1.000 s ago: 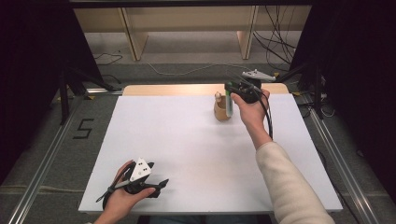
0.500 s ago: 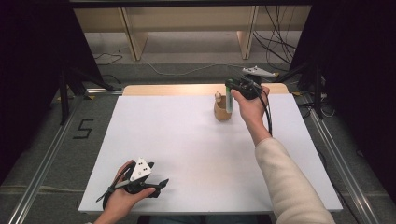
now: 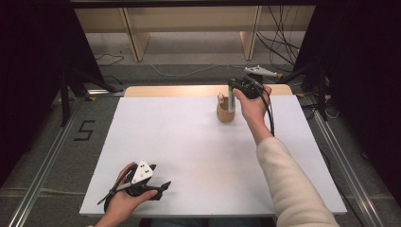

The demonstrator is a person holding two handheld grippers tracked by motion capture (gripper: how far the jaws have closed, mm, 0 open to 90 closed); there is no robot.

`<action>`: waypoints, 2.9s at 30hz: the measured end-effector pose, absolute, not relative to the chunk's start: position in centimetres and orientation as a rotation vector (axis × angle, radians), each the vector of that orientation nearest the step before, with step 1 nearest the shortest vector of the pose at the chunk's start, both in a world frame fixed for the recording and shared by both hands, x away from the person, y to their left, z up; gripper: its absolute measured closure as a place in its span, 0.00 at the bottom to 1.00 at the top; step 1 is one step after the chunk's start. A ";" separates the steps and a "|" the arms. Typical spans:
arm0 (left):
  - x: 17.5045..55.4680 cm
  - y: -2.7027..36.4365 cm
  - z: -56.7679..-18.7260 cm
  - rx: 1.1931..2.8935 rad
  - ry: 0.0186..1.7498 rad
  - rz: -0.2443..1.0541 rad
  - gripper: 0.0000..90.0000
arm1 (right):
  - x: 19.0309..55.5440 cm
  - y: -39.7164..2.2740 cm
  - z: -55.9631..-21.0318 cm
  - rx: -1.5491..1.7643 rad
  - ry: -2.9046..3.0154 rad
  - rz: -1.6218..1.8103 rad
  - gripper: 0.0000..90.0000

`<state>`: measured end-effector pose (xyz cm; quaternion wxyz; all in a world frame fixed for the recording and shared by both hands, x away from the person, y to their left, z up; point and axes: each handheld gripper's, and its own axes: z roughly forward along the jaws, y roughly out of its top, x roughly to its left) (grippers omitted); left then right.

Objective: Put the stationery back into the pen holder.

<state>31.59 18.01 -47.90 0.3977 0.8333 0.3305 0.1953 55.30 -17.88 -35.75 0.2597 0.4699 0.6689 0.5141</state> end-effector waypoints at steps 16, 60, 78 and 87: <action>31.6 18.0 -47.9 2.105 0.836 0.497 0.23 | 56.3 -17.5 -35.9 1.282 1.789 1.389 0.75; 31.5 18.0 -47.9 2.106 0.831 0.502 0.22 | 56.9 -16.8 -37.1 1.233 1.773 1.339 0.75; 31.5 18.0 -47.9 2.106 0.829 0.498 0.23 | 57.1 -16.7 -38.2 1.223 1.795 1.317 0.75; 31.5 18.0 -47.9 2.105 0.831 0.495 0.23 | 57.1 -16.8 -39.0 1.235 1.801 1.306 0.75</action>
